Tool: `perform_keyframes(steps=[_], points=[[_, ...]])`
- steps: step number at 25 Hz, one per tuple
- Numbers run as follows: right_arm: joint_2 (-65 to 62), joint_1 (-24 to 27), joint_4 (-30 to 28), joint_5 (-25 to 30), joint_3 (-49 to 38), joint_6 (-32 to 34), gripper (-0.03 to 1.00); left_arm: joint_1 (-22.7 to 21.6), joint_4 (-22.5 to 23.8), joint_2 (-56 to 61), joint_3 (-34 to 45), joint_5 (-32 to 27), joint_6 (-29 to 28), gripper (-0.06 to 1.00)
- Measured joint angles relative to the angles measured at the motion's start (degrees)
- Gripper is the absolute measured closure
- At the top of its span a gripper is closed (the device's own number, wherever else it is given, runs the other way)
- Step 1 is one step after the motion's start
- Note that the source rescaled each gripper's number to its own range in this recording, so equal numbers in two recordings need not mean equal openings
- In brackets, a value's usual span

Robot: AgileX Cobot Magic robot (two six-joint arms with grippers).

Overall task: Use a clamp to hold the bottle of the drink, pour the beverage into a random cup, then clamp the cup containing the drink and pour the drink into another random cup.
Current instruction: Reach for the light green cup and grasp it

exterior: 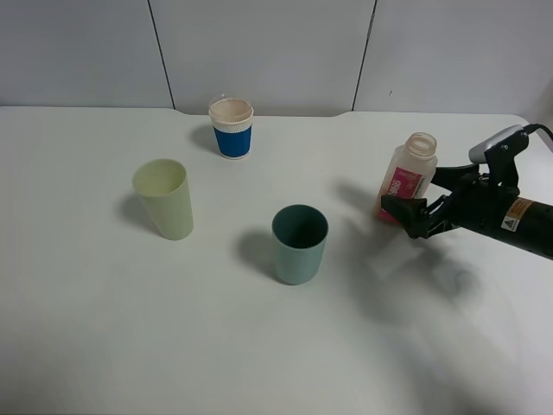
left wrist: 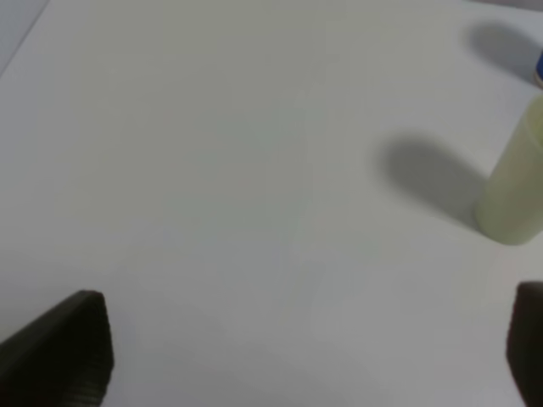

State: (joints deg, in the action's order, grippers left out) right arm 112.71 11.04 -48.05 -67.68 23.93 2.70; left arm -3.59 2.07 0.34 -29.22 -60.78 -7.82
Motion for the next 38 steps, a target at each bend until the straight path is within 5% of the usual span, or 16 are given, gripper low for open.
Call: perform_keyframes(steps=[7,26,38], points=[[1.92,0.00,0.62,1.48,0.00,-0.52,-0.03,0.00,0.05,0.00,0.00,0.00,0.00,0.15],[3.84,0.00,4.67,-1.43,0.00,-14.70,-0.03,0.00,0.05,0.00,0.00,0.00,0.00,0.15],[4.48,0.00,4.98,-1.72,1.93,-15.20,-0.03,0.00,0.05,0.00,0.00,0.00,0.00,0.15]])
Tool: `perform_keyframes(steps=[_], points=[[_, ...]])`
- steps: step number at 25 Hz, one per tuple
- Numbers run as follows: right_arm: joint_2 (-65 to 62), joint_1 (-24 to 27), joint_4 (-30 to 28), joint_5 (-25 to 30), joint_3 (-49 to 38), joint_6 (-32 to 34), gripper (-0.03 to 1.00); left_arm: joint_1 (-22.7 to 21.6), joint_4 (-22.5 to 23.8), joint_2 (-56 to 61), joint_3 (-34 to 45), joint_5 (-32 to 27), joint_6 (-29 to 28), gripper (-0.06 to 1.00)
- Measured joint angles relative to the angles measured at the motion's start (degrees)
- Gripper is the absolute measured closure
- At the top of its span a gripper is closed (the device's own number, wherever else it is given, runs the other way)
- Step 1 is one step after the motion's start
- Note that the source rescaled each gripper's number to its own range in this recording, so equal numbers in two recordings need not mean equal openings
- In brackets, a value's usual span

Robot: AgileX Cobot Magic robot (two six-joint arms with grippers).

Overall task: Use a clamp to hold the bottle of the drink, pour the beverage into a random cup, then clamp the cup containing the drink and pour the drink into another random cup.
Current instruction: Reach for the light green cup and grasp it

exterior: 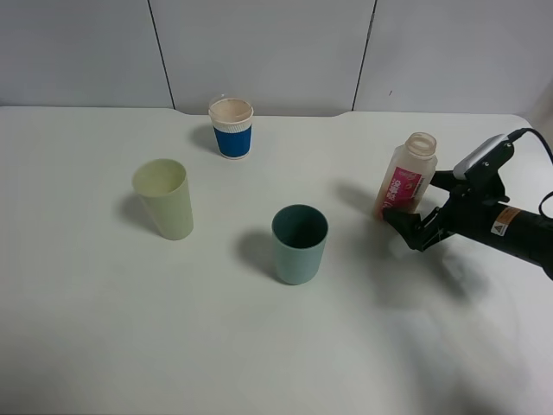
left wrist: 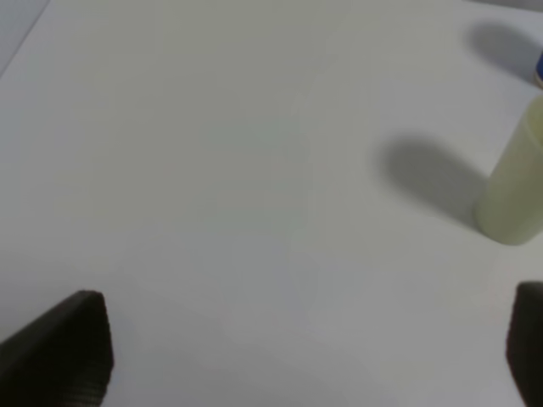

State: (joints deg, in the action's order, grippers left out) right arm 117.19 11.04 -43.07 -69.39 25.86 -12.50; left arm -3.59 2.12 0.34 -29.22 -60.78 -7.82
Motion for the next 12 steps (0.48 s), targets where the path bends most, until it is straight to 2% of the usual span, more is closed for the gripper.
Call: perform_keyframes(steps=[6,12], points=[[6.54,-0.31,-0.64,0.26,2.12,-3.05,-0.03,0.00,0.00,0.00,0.00,0.00,0.00,0.15],[7.38,-4.31,-0.95,0.20,4.63,-3.30,-0.03,0.00,0.00,0.00,0.00,0.00,0.00,0.15]])
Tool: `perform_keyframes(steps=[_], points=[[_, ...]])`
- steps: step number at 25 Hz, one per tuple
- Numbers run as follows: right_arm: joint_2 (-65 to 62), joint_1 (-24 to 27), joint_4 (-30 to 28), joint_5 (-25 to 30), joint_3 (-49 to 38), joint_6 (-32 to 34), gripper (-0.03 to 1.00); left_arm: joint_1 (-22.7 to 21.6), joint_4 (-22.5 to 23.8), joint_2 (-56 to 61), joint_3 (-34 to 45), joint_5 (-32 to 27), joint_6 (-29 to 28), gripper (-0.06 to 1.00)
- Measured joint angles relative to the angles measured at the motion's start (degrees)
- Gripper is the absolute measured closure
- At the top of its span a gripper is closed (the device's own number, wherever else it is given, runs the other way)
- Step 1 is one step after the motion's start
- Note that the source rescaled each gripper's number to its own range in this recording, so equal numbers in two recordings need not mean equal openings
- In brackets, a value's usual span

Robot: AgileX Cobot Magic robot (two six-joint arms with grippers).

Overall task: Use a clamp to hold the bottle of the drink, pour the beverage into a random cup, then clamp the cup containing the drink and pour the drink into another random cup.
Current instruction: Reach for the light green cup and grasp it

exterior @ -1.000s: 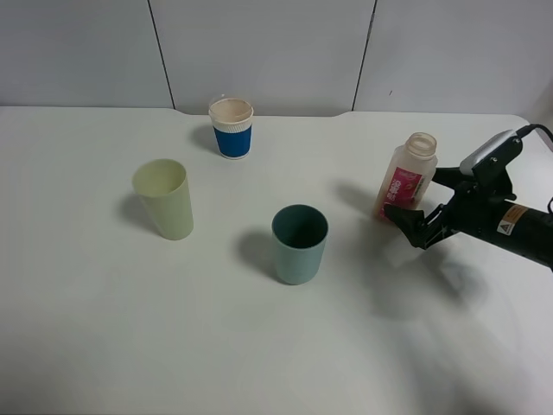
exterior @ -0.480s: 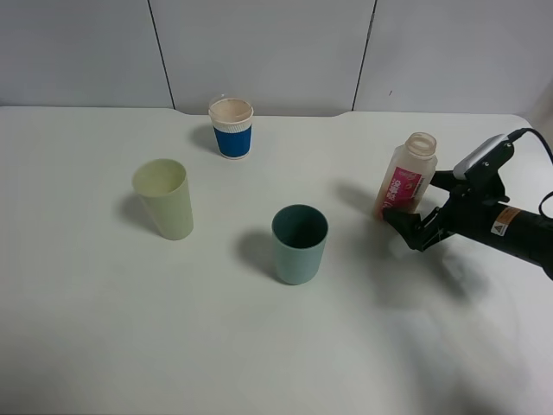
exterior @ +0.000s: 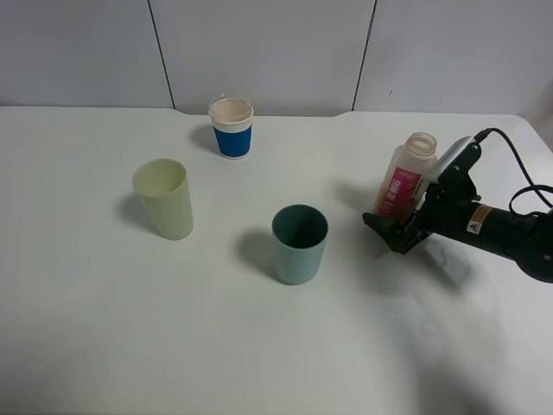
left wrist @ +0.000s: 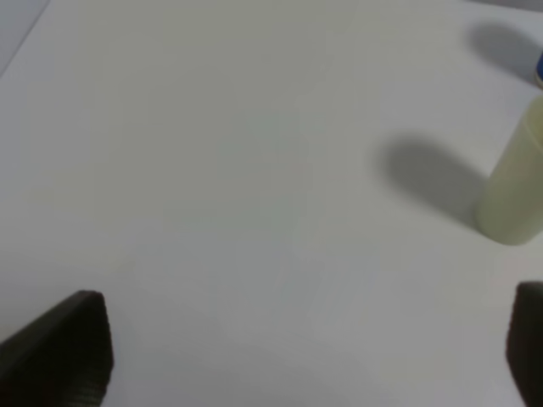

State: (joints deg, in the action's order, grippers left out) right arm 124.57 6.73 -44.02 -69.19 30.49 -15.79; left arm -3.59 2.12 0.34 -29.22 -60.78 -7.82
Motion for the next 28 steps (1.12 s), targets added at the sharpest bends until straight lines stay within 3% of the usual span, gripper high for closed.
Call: perform_keyframes(steps=[8,11,14,16,18,19,28], points=[[0.03,-0.51,-0.34,0.00,0.44,0.00,-0.03,0.00,0.00,0.00,0.00,0.00,0.00,0.15],[0.03,-0.51,-0.34,0.00,0.44,0.00,0.02,0.00,0.00,0.00,0.00,0.00,0.00,0.15],[0.03,-0.51,-0.34,0.00,0.44,0.00,0.19,0.00,0.00,0.00,0.00,0.00,0.00,0.15],[0.03,-0.51,-0.34,0.00,0.44,0.00,0.37,0.00,0.00,0.00,0.00,0.00,0.00,0.15],[0.03,-0.56,-0.55,-0.37,0.44,0.00,0.87,0.00,0.00,0.00,0.00,0.00,0.00,0.15],[0.03,-0.63,-0.49,-0.63,0.44,0.00,0.97,0.00,0.00,0.00,0.00,0.00,0.00,0.15],[0.03,-0.68,0.55,-0.69,0.44,0.00,0.97,0.00,0.00,0.00,0.00,0.00,0.00,0.15]])
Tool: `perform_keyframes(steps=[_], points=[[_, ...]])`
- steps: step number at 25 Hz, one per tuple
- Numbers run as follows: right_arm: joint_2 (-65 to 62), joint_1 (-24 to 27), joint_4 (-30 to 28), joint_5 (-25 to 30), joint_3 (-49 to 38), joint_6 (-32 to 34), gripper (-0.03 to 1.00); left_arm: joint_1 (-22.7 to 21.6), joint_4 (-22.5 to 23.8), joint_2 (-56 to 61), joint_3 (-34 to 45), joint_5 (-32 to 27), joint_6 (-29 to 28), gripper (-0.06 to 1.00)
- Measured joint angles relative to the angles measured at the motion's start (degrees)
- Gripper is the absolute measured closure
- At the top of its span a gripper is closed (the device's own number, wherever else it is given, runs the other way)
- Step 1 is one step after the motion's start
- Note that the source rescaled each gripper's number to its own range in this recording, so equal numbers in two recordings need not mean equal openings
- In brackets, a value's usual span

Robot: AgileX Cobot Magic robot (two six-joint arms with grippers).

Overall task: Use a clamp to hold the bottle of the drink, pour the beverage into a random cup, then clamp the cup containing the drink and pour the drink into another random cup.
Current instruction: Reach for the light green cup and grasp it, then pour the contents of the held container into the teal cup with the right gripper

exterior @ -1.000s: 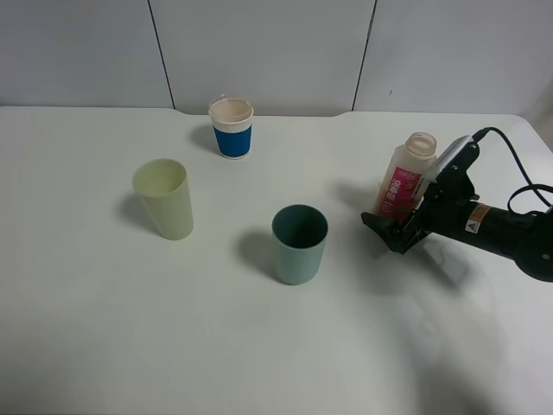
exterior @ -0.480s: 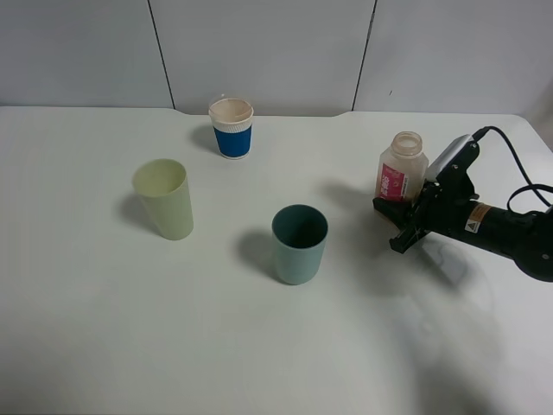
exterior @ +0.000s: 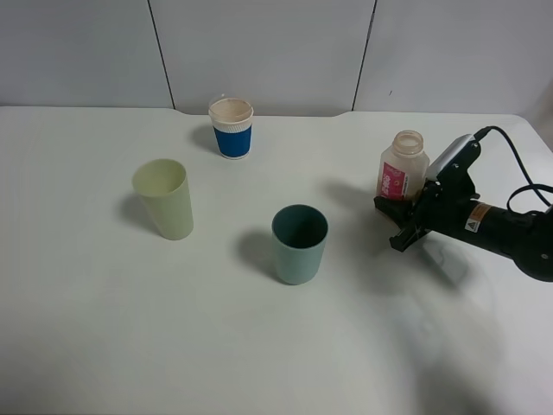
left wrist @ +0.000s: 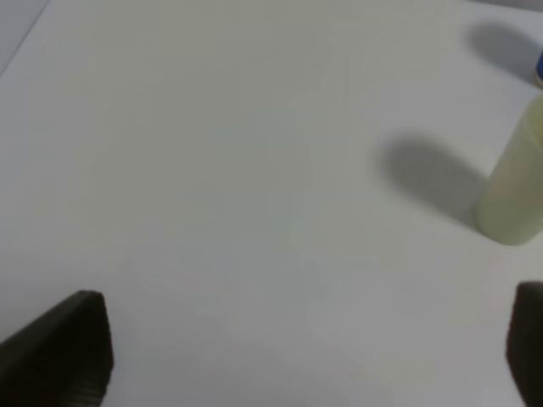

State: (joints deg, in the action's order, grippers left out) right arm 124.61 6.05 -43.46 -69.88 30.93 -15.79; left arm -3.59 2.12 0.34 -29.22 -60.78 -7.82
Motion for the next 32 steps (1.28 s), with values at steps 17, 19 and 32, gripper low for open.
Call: perform_keyframes(steps=[17,19,32], points=[[-4.41,-1.00,3.46,1.38,0.00,8.78,0.97,0.00,-0.05,0.00,0.00,0.00,0.00,0.15],[-4.58,-1.00,3.46,1.38,0.00,9.10,0.97,0.00,-0.05,0.00,0.00,0.00,0.00,0.15],[-7.51,-1.89,2.16,2.13,1.70,14.93,0.97,0.00,-0.05,0.00,0.00,0.00,0.00,0.15]])
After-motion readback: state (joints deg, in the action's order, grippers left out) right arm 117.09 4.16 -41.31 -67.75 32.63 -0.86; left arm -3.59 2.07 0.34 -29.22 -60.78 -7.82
